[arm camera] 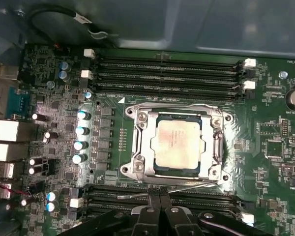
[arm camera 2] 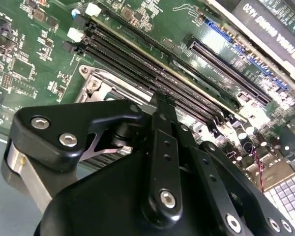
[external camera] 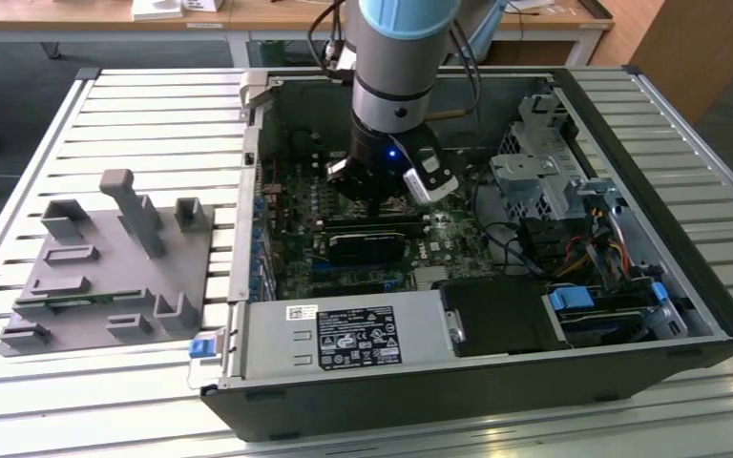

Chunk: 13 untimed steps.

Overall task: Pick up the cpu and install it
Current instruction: 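Install the second cpu locking lever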

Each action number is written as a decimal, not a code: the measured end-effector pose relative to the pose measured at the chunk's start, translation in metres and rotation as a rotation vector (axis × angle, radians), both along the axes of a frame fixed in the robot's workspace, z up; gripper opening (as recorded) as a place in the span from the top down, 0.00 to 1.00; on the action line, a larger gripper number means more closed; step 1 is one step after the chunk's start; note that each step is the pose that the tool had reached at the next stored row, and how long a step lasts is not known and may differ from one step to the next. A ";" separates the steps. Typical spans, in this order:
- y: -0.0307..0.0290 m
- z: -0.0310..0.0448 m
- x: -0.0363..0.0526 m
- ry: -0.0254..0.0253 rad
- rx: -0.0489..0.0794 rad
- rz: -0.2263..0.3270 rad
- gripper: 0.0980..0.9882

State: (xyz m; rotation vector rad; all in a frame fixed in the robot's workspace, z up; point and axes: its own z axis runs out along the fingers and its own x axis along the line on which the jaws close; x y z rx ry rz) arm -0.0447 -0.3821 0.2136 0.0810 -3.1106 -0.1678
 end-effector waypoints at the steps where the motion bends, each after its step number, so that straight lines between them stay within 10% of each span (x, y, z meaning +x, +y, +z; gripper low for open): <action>1: 0.0000 -0.0002 -0.0006 -0.0001 0.006 0.000 0.99; 13: -0.0084 -0.0027 -0.0128 -0.0001 0.035 0.000 0.99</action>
